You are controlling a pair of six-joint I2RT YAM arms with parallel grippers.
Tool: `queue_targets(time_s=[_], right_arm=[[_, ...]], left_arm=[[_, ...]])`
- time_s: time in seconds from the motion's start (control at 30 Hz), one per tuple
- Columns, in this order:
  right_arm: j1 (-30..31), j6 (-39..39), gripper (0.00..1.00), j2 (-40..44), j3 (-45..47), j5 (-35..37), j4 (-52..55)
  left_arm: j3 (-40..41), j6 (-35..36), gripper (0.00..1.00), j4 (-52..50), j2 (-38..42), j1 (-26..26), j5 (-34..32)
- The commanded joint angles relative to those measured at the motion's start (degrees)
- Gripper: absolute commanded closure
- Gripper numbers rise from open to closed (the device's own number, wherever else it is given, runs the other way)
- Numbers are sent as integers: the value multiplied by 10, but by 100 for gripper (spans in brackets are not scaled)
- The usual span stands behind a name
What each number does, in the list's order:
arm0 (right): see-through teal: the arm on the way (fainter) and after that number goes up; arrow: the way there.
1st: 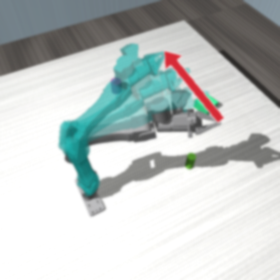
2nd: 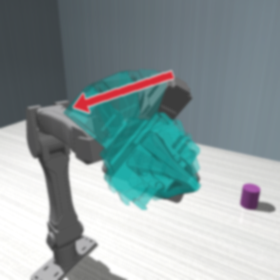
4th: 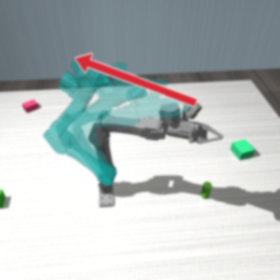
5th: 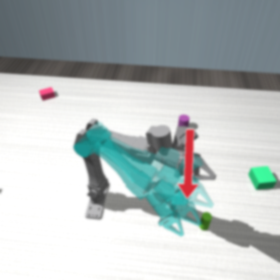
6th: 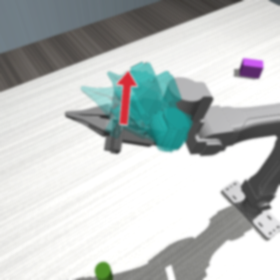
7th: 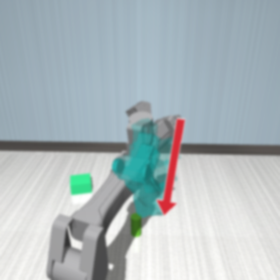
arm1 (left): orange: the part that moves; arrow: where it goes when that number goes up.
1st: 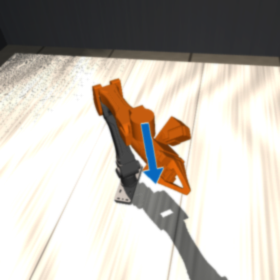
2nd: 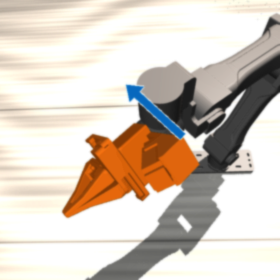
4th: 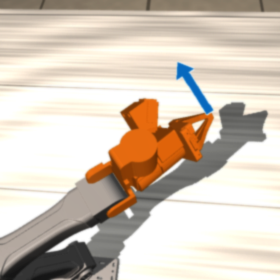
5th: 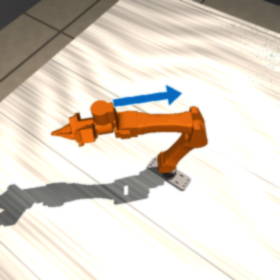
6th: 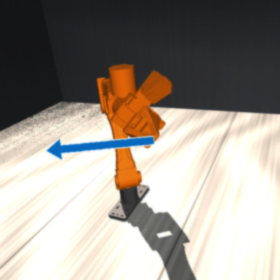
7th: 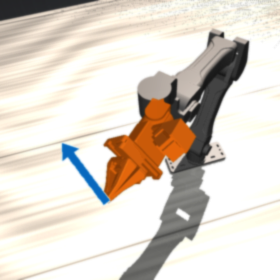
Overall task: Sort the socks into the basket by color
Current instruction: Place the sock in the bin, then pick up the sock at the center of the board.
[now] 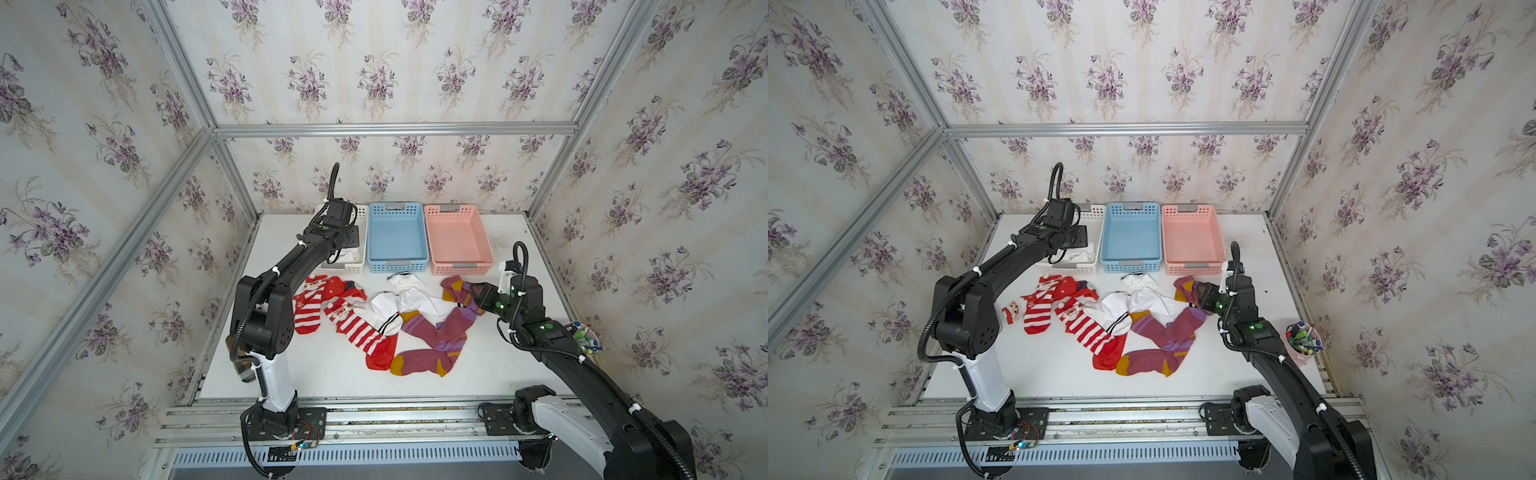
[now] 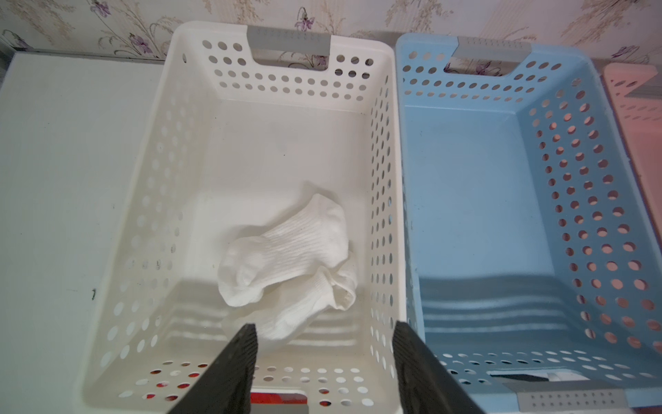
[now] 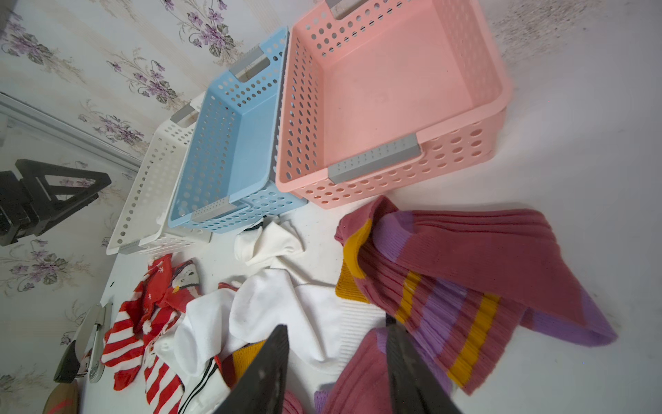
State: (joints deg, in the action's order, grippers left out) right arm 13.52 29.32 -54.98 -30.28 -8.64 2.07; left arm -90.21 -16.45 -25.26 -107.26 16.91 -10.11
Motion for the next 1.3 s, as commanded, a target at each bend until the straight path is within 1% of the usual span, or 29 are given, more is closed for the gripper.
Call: queue_targets(time_s=[0.0, 0.17, 0.37, 0.43, 0.47, 0.53, 0.73, 0.87, 1.0, 1.27], right_arm=[[21, -5, 54, -17, -17, -3, -26], [71, -12, 54, -57, -41, 6, -37], [138, -7, 55, -135, -63, 11, -77], [168, -7, 56, -166, -79, 15, -84], [196, -8, 56, -179, -86, 16, -87], [232, -8, 56, -207, -101, 17, -99], [313, 3, 58, -288, -144, 14, -127], [351, 18, 59, -325, -149, -3, -149], [388, 25, 61, -354, -150, -4, -137], [427, 50, 61, -352, -110, -7, -130]], left_arm=[[15, -20, 33, 9, 20, 0, 27], [66, -44, 28, 23, 64, 3, 50], [111, -60, 23, 19, 105, 14, 67], [126, -62, 21, 17, 119, 19, 63], [133, -62, 20, 17, 126, 21, 62], [149, -67, 19, 15, 143, 21, 58], [198, -80, 17, 16, 190, 23, 54], [230, -85, 16, 15, 215, 23, 46], [252, -83, 14, 12, 235, 23, 36], [265, -76, 11, 1, 256, 23, 23]])
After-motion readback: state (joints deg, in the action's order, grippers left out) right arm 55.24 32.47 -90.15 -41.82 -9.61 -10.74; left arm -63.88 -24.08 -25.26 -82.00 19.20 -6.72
